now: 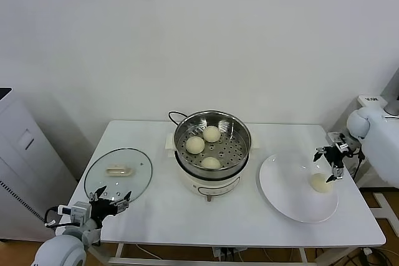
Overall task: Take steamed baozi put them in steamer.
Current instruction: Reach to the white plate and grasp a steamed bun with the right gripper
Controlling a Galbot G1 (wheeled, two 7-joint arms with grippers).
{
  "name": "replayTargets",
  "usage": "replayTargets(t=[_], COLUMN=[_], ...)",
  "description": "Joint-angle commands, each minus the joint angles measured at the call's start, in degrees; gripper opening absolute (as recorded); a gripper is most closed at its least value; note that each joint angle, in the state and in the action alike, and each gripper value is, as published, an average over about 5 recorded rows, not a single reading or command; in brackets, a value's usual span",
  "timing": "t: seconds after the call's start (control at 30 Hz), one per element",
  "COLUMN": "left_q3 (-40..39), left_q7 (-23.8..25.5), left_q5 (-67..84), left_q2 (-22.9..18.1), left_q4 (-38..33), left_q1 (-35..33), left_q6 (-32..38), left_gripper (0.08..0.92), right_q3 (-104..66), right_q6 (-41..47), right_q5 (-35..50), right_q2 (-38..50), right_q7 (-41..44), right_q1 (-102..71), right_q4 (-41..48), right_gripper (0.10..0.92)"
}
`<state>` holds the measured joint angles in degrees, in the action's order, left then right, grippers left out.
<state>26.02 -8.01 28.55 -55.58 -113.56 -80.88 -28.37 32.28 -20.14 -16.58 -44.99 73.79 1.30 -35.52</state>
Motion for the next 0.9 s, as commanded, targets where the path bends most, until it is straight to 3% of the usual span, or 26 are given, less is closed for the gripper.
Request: replayTargets(t=[0.03, 0.33, 0.9], left_q3=[-0.09, -0.12, -0.23], left_q7=[0.03, 0.03, -0.05], left_q5=[-0.02, -0.11, -0.2], left_q2=[-0.01, -0.05, -0.15], left_q4=[0.06, -0.01, -0.13], left_q1=[-0.04, -0.11, -0.29], left_q6=[0.01, 0.03, -0.06], left_gripper=[0.823, 0.823, 0.823], right_q3=[-3.19, -5.35, -5.48], right_q6=[-0.09, -0.17, 0.63], right_q5=[-2.69, -5.4, -3.29], right_q2=[-0.4, -0.53, -0.85], right_q7=[-0.61, -0.99, -1.25], right_q1=[-3.59, -5.47, -5.55], right_q4=[0.97, 1.2, -0.59], right_gripper=[0.823, 0.812, 0.502])
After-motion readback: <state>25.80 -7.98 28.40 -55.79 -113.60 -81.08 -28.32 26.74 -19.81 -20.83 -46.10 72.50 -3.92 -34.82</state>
